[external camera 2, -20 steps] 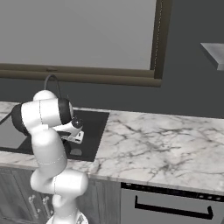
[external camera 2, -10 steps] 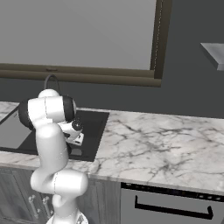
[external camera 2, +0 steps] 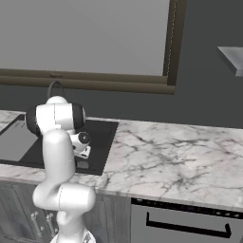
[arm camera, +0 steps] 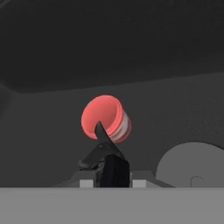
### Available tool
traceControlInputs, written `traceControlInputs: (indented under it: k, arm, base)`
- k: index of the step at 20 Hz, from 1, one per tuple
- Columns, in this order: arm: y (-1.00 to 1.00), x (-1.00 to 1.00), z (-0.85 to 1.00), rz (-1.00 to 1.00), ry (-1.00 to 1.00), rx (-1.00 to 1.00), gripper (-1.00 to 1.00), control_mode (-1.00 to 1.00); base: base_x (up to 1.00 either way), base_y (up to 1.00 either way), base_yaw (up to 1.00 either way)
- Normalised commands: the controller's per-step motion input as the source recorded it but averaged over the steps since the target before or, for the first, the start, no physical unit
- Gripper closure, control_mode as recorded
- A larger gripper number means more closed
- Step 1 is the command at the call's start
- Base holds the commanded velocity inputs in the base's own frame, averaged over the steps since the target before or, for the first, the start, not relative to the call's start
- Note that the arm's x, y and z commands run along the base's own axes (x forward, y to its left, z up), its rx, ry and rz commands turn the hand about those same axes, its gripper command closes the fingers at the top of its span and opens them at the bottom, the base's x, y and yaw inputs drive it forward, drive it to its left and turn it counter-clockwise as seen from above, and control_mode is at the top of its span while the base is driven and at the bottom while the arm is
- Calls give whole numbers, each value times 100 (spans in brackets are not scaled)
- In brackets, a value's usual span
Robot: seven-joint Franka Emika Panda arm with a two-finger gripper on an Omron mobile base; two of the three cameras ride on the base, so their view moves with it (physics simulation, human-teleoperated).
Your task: Open the cabinet, pick the kettle from the cabinet, and place it in the sink.
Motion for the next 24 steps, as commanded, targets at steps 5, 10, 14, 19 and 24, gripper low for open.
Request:
traceControlInputs:
  k: [5,10,14,19,24]
  arm:
    - [9,14,-17,0,0,4,100,-100]
    - [8,5,-15,0,0,3,100,-100]
    - [12,0,-14,0,0,3,100,-100]
    - [11,0,-16,0,0,0,100,-100]
    - [5,0,-16,0,0,0,-100,-100]
  base:
    - [0,0,0]
    - [0,0,0]
    - [0,0,0]
    - [0,0,0]
    - [0,0,0]
